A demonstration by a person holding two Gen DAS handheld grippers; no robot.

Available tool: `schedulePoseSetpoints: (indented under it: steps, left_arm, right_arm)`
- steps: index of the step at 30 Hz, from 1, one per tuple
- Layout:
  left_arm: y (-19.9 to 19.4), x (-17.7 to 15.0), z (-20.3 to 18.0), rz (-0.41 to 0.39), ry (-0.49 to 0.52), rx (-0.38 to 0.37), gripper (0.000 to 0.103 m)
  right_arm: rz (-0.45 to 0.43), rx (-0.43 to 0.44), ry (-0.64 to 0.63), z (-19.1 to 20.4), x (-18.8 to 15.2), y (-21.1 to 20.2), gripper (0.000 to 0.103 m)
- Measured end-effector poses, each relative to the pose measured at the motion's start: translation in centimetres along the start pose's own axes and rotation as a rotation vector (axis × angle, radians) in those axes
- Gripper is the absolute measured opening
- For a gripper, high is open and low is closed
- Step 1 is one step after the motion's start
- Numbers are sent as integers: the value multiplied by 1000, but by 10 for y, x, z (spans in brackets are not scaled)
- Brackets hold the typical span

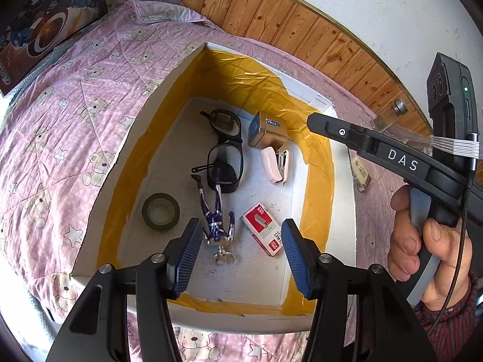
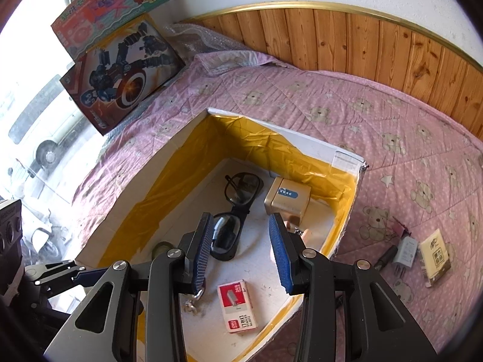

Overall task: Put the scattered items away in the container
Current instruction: 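Move both tools back toward the tissue pack and black marker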

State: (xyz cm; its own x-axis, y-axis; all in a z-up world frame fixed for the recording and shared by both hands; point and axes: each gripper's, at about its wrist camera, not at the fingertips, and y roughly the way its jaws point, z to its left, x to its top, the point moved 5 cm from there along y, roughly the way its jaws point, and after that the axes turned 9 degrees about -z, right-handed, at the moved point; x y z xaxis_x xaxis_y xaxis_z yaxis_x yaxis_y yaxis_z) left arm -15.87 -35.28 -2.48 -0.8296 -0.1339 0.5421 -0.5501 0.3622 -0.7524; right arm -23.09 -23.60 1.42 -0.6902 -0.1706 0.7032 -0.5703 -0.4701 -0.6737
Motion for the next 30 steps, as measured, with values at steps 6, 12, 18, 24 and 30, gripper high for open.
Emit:
schedulePoseSetpoints:
  steps: [6,12,18,24,30]
  left_arm:
    - [-9,-4,-8,-4,18,-1,56]
    - [-22,-9,-18,-27,75,27,56]
    - [-35,-14,-26,-49,105,32,56]
    - [-51,-17,-32,-71,121,33,56]
    - [-63,-22,-37,-85,133,34,56]
  right_arm:
    - [15,-1,-13,7,-9,-7,41]
    - [35,-8,-21,12,-23,-16,41]
    - [39,-10,-27,18,-32,-28,41]
    - [34,-4,-33,27,-41,-43,43]
    - [27,0,-29,31,-53,-58,44]
